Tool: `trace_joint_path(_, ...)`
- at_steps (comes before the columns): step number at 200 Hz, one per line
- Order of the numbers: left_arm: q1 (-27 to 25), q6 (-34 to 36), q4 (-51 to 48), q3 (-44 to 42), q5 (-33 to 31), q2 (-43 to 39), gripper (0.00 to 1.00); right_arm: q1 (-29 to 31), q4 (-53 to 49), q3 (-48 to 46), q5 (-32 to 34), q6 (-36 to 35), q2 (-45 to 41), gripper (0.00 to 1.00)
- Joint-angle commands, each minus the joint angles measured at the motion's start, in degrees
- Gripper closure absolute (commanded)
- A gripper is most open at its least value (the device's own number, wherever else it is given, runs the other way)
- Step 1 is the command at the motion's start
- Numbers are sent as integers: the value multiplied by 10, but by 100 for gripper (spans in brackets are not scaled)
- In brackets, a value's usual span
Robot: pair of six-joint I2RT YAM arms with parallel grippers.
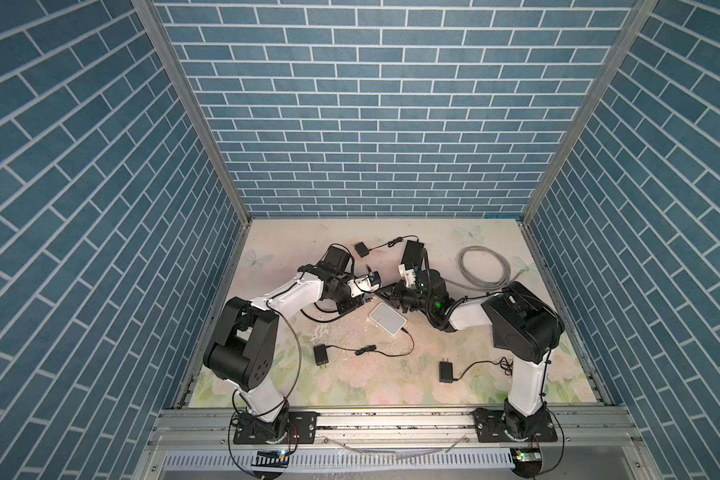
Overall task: Insert the plug into the switch port
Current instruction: 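Carry the green-banded plug to the router with the left gripper while the right gripper lowers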
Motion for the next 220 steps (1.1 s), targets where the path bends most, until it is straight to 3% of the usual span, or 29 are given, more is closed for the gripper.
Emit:
trace_joint_path(1, 3, -3, -4, 16, 21, 6, 98, 7, 40, -16, -3, 10, -7, 75)
trace_joint_path(112, 7, -7, 3, 15, 25, 0, 98, 20, 42, -1, -11, 11, 17, 74)
trace_joint_path(157, 8, -8, 5, 10, 36, -9, 98, 20, 55, -2, -8, 20, 26, 69)
trace_joint_path(191, 8, -5, -6, 12, 33, -5, 98, 20, 75, -9, 1, 31, 27, 84)
trace_joint_path(220, 8, -5, -5, 13, 32, -7, 98, 19, 82, -16, 5, 34, 24, 88)
